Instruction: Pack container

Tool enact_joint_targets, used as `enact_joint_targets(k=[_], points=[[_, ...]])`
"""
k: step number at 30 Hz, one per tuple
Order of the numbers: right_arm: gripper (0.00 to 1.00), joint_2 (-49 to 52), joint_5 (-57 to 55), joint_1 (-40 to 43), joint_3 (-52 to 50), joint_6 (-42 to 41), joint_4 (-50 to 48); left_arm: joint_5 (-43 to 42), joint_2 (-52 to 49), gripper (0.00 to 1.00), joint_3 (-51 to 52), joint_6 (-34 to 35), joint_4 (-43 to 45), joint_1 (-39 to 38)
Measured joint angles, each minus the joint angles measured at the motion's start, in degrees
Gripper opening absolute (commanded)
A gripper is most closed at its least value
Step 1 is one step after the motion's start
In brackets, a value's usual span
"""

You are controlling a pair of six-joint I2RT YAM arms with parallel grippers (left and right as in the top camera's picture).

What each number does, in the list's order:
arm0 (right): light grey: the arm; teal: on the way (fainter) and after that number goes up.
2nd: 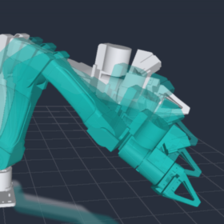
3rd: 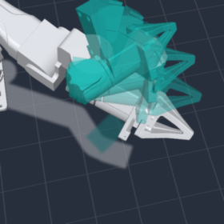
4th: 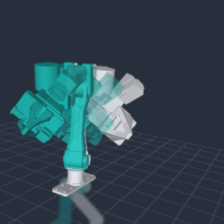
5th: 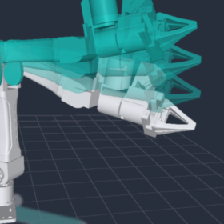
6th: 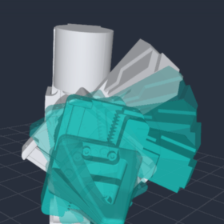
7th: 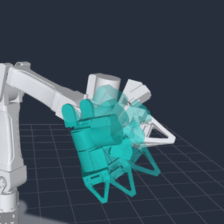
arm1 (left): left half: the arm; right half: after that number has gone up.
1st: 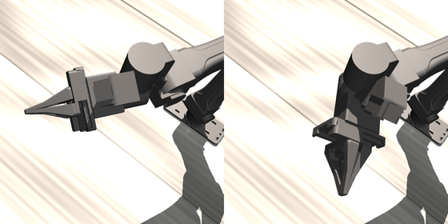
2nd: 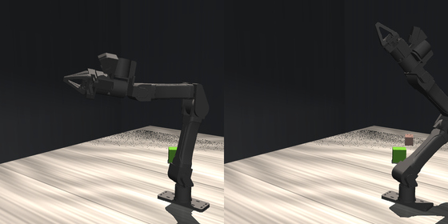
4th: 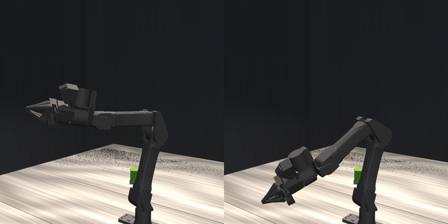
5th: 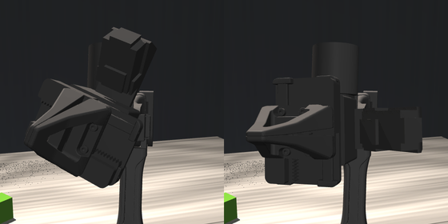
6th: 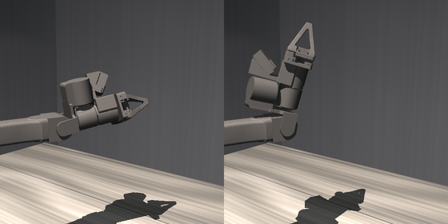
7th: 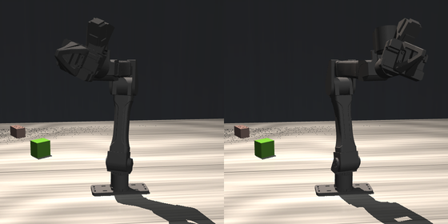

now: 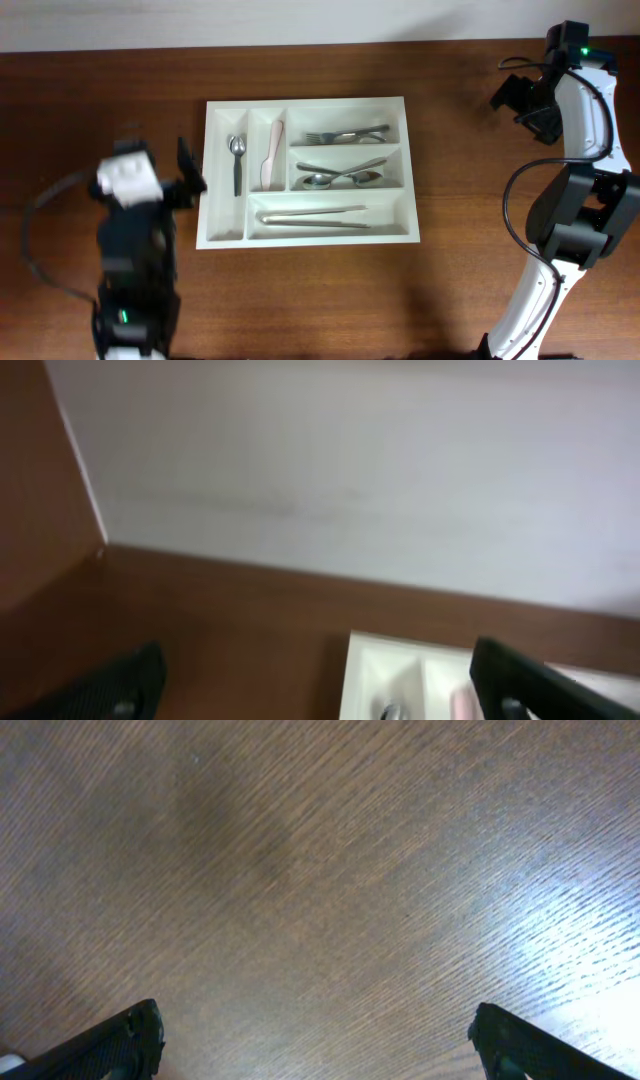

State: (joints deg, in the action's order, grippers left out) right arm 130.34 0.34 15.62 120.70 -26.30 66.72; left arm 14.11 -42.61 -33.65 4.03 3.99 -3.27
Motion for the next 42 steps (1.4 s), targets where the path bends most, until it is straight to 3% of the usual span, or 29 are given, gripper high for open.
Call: enact_joint_targets(k=[3, 13, 25, 42], points=[[0.99, 0.0, 0.0, 0.0, 0.0, 0.0, 0.0, -1.27, 9.7, 0.99, 9.42, 0.0, 2.27, 1.92], [0.99, 0.0, 0.0, 0.0, 0.0, -0.04, 0.0, -4.5, 28.02, 0.99, 22.51, 0.0, -0.2, 5.73], [0.99, 0.0, -0.02, 0.0, 0.0, -0.02, 0.02, -7.23, 36.89, 0.99, 27.5, 0.0, -13.38, 8.94], [0.99, 0.0, 0.0, 0.0, 0.0, -0.04, 0.0, -9.49, 41.77, 0.99, 30.6, -5.03, -13.25, 10.21]])
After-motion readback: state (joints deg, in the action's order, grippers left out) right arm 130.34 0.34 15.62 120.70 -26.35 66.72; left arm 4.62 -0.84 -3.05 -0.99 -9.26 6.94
